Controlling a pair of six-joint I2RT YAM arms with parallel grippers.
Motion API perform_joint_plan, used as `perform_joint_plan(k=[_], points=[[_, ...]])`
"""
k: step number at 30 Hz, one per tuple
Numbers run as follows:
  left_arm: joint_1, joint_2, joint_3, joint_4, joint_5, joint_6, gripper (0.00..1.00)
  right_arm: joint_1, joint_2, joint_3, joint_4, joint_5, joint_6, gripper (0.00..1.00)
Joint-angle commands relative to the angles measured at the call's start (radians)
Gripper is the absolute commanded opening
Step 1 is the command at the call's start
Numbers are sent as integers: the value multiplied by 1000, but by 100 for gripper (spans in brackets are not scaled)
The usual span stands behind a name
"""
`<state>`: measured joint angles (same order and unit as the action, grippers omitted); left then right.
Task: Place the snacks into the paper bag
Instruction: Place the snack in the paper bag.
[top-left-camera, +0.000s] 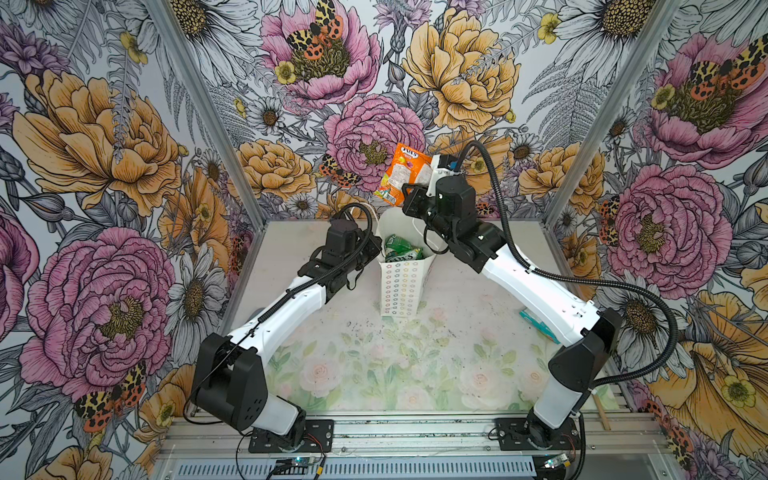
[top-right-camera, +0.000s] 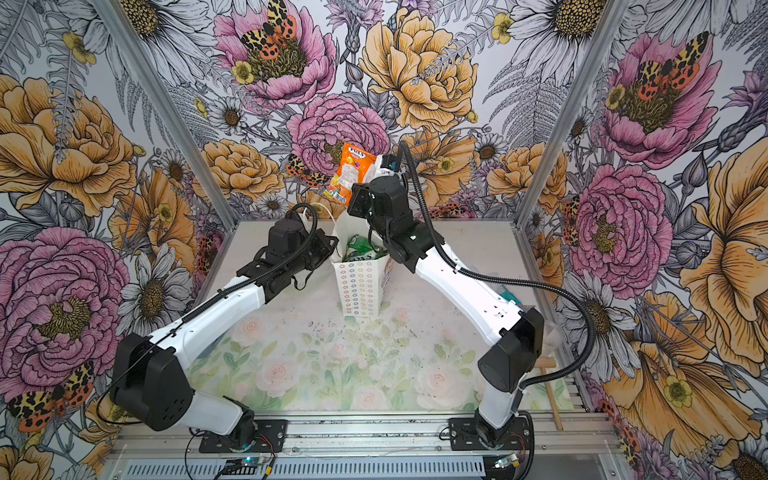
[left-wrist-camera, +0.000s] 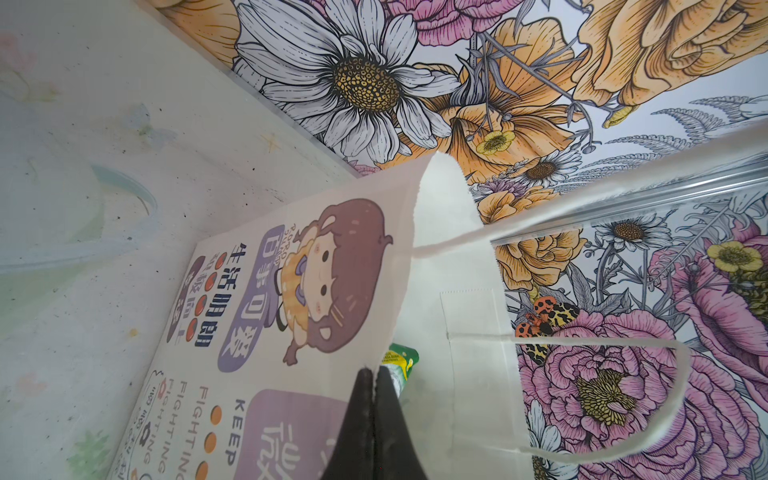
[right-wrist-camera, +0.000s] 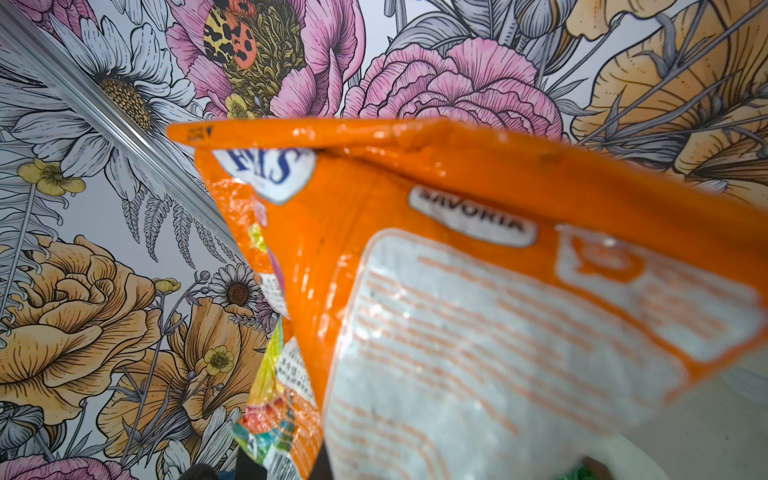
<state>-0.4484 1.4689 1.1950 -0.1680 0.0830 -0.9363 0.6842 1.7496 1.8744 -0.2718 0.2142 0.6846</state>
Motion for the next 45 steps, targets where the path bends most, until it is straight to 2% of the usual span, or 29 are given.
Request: perform_joint_plan(k=[1, 29, 37, 45], points=[[2, -12, 2, 30, 14, -2, 0, 5, 15, 0, 45, 18, 1, 0], [11, -30, -16, 40, 22, -6, 0, 5, -79, -129, -60, 115, -39, 0], [13, -29, -17, 44, 24, -9, 0, 16, -82, -105, -108, 155, -144, 0], [14, -32, -21, 44, 21, -9, 0, 74, -46, 62, -133, 165, -327, 0]])
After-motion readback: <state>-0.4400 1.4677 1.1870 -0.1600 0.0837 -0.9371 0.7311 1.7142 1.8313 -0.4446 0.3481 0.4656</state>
